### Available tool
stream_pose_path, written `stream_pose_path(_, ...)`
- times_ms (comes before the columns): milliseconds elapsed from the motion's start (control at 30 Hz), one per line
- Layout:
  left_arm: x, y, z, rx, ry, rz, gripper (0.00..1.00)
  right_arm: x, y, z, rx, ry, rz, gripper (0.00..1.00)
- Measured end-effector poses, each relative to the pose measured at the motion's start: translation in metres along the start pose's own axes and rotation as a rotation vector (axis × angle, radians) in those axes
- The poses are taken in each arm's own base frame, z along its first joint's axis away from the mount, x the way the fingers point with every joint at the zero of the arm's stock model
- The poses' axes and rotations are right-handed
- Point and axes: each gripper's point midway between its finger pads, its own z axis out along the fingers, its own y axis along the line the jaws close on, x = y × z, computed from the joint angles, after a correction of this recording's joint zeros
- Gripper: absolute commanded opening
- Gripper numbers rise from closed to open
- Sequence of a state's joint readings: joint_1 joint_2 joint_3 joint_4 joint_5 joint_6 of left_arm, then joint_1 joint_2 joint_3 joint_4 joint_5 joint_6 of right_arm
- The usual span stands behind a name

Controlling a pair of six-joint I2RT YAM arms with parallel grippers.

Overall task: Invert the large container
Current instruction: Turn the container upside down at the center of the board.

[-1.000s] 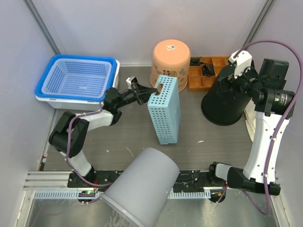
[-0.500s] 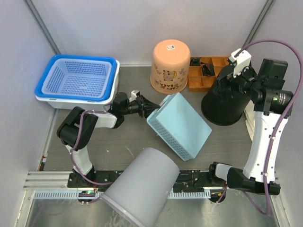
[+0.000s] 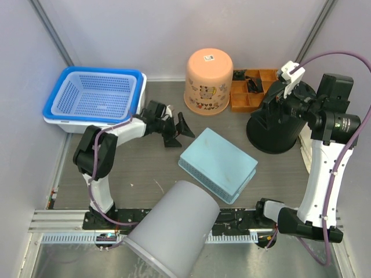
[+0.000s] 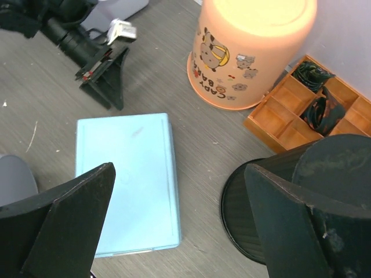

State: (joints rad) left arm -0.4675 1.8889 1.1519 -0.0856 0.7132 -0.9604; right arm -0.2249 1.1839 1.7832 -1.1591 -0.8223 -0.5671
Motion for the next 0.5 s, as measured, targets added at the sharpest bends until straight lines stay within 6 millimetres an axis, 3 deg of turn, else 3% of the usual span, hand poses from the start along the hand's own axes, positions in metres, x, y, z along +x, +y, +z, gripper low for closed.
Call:
stream_pose_path(200,-0.029,-0.025,-0.018,-0.254,-0.109,0.411,0.98,0.0,0.012,-0.003,-0.039,-0.006,-0.01,1.0)
stream_pose_path(300,-0.035,-0.011,-0.035,-0.416,-0.148,0.57,0.98,-0.001,0.014,-0.004,-0.05,-0.011,-0.01,1.0)
stream_pose_path(400,-0.04,0.007,-0.062,-0.579,-0.159,0.693,0.98,-0.003,0.017,-0.003,-0.067,-0.021,-0.009,1.0)
stream_pose_path(500,-0.048,0.0,-0.103,-0.656,-0.191,0.822,0.98,0.002,0.031,0.008,-0.129,-0.017,-0.013,1.0)
